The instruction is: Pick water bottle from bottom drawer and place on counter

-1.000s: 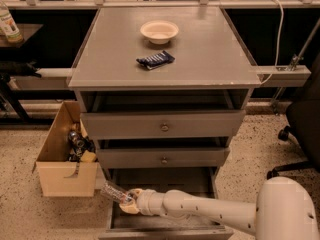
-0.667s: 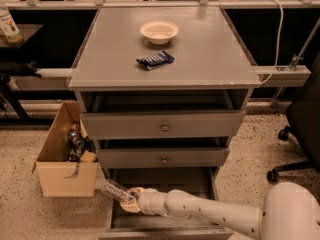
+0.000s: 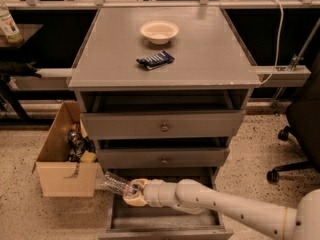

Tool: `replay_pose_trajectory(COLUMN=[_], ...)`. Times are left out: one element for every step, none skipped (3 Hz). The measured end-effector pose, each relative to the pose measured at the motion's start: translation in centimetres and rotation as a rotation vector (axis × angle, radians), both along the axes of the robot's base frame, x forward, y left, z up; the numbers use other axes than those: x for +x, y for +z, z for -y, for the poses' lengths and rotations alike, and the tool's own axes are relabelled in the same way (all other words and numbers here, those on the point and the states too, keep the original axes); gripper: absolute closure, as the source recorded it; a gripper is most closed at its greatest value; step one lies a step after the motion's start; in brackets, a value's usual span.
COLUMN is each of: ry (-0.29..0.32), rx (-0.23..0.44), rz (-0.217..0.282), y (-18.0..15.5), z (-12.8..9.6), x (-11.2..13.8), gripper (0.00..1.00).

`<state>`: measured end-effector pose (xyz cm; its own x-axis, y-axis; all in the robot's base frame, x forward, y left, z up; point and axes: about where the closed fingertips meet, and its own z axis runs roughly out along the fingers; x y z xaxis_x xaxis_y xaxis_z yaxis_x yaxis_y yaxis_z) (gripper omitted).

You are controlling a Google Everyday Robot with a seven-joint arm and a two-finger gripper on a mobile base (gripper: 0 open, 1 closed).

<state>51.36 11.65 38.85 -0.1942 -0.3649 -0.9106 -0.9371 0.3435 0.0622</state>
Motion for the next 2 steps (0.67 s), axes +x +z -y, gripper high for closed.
replay_pose_trajectory(ry=[0.039, 0.039], rx=[-0.015, -0.015], rz=[0.067, 0.067], y=[5.7, 5.7], z=[1.75, 1.75], x=[-0.41, -0.41], gripper=[1.0, 1.0])
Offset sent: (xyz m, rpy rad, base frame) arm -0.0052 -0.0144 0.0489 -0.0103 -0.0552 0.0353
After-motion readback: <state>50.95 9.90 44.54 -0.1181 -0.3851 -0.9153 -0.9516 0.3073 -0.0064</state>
